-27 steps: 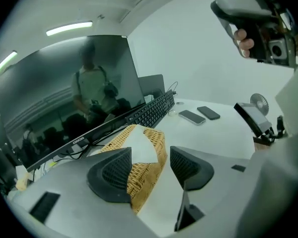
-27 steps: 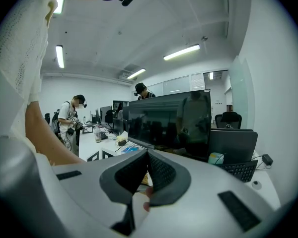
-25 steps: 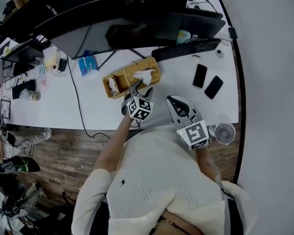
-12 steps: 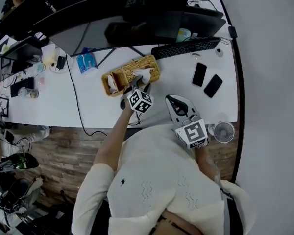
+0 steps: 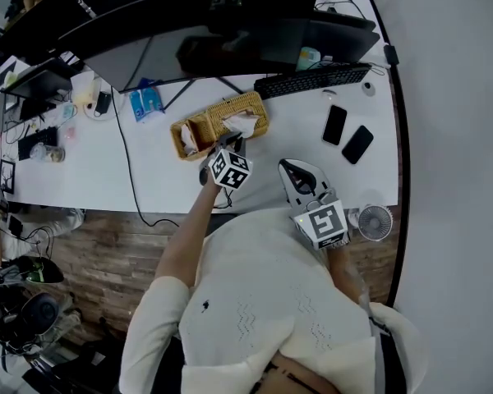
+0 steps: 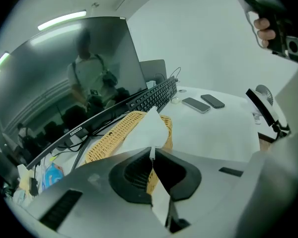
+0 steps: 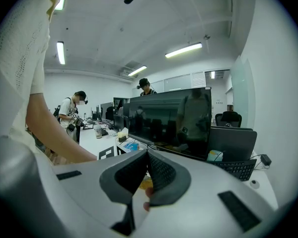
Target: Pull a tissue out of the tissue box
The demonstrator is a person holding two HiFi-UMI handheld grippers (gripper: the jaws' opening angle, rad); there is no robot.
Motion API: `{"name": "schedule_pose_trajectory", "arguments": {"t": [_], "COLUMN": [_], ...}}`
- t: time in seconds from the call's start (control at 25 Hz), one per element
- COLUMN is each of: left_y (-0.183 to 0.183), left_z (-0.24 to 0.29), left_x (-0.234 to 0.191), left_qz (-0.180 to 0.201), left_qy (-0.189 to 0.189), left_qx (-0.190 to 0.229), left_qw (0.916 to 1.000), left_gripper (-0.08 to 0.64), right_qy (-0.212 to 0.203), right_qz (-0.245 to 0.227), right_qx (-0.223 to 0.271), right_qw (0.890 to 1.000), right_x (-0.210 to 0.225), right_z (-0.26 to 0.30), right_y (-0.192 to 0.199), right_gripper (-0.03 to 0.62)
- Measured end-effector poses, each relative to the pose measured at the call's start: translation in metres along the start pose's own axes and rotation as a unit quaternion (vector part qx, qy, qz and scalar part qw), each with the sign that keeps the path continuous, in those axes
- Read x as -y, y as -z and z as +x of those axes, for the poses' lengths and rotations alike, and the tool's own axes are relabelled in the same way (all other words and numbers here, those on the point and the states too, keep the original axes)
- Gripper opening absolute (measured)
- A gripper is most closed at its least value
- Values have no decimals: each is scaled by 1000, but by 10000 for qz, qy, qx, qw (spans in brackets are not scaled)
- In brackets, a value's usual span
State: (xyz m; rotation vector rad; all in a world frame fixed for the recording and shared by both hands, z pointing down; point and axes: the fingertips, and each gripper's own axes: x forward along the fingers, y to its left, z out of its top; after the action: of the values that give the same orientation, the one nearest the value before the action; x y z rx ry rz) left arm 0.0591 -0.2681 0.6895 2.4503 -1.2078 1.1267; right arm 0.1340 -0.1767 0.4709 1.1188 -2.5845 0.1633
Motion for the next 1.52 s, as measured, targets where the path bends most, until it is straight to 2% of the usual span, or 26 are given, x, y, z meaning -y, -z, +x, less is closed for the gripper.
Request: {"name": "schedule_pose_trajectory", "arguments": {"t": [0.2, 0.6, 1.52], "left_y": [9, 12, 15], "left_z": [-10, -29, -53], "left_x": [-5, -10, -15], "left_qz": [-565, -1066, -1178], "left_qy": [63, -87, -184], "left_qx": [22, 283, 463], "left_qw": [9984, 9939, 9918], "left_gripper": [14, 14, 14], "right_qy": [26, -69, -7], "right_qz": [41, -83, -19], "right_qx": [-94, -13, -55], "right_qw": [9999, 9999, 10000], "right_x": [-4, -17, -37], "right_z": [-1, -2, -16], "right_y": [1, 2, 3], "right_gripper": [2, 2, 2]}}
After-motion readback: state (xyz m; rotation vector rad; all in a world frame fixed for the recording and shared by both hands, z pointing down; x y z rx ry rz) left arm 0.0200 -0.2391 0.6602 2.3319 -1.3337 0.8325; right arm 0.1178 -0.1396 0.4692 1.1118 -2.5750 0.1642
